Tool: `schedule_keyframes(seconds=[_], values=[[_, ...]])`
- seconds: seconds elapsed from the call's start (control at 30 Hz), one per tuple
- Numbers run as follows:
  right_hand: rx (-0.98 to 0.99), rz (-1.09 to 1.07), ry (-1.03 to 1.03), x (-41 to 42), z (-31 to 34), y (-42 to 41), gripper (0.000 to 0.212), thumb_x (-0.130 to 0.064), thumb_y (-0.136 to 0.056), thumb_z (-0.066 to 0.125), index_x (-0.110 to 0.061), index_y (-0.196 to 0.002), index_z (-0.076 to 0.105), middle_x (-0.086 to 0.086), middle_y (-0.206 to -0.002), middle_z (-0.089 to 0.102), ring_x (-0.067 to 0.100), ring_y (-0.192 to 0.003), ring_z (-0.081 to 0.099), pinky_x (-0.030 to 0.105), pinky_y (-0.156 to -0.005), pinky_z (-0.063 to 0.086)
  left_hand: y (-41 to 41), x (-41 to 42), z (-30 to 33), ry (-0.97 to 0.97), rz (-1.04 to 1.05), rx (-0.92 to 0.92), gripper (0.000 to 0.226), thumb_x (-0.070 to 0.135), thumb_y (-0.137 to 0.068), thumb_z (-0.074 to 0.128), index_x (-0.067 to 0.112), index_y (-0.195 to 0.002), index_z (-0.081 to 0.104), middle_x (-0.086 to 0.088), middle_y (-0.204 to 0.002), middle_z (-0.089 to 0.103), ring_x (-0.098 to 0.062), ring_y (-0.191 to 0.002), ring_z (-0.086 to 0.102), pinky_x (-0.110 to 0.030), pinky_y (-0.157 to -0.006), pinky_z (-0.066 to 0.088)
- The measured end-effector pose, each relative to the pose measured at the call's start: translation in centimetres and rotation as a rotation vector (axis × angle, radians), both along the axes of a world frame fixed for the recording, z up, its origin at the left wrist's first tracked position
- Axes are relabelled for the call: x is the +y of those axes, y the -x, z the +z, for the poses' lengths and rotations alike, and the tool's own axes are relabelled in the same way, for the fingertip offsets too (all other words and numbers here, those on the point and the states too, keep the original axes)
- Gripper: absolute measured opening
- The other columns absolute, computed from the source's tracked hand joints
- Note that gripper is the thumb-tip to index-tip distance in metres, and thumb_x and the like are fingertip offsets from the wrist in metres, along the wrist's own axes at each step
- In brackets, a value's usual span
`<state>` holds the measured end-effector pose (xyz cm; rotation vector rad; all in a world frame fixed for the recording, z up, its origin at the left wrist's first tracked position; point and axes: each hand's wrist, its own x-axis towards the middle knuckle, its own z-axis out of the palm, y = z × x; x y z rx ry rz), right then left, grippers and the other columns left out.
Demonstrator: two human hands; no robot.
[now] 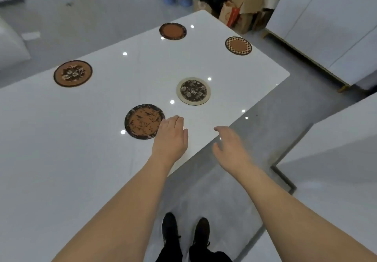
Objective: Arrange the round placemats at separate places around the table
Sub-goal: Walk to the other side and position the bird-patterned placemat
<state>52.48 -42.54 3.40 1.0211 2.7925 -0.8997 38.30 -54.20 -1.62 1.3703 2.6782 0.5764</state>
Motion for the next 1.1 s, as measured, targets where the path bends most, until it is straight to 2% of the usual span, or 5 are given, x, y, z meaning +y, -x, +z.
schedule_keyframes(seconds=[0.4,0.53,0.6,0.73,1.1], values=[[-0.093,0.375,0.163,-1.0,-9.5,17.8,0.046,-0.019,-0.088,0.046,-0.011,-0.133,0.041,0.011,-0.135,0.044,0.027,-0.12,0.044,0.032,-0.097,0.036,9.9,-8.8,-6.5,0.136,0.623,-0.225,0.032,0.022,-0.096,0.044,0.005,-0.121,0.056,-0.013,-0.117,0.061,-0.031,-0.099,0.059,-0.039,-0.08,0.048],[-0.13,0.194,0.238,0.3,-12.6,23.1,0.031,-0.02,-0.088,0.043,-0.006,-0.115,0.049,0.008,-0.109,0.049,0.024,-0.093,0.052,0.032,-0.075,0.045,15.1,-7.1,-8.1,0.041,0.964,-0.537,0.015,0.019,-0.083,0.046,0.01,-0.071,0.043,-0.002,-0.068,0.046,-0.018,-0.057,0.044,-0.025,-0.049,0.029],[-0.156,0.122,0.228,0.7,-13.8,25.1,0.008,-0.016,-0.086,0.044,-0.008,-0.085,0.046,0.004,-0.084,0.047,0.017,-0.067,0.046,0.026,-0.053,0.037,17.0,-6.3,-9.0,-0.041,1.043,-0.628,0.017,0.017,-0.076,0.048,0.008,-0.065,0.041,-0.005,-0.059,0.046,-0.019,-0.051,0.042,-0.023,-0.049,0.03],[-0.138,0.079,0.21,0.8,-15.3,26.9,0.031,-0.007,-0.08,0.044,-0.018,-0.059,0.025,0.0,-0.057,0.031,0.014,-0.046,0.028,0.022,-0.04,0.02,18.3,-5.4,-10.2,-0.098,1.104,-0.638,0.019,0.015,-0.073,0.049,0.011,-0.06,0.035,-0.003,-0.055,0.04,-0.018,-0.049,0.037,-0.024,-0.047,0.028],[-0.165,0.14,0.212,-2.8,-16.1,30.0,0.025,-0.006,-0.078,0.048,-0.013,-0.058,0.034,0.002,-0.054,0.036,0.018,-0.048,0.033,0.027,-0.045,0.026,19.6,-10.1,-10.8,-0.053,1.073,-0.573,0.004,0.008,-0.077,0.046,0.009,-0.073,0.046,-0.008,-0.07,0.049,-0.023,-0.064,0.044,-0.032,-0.057,0.035]])
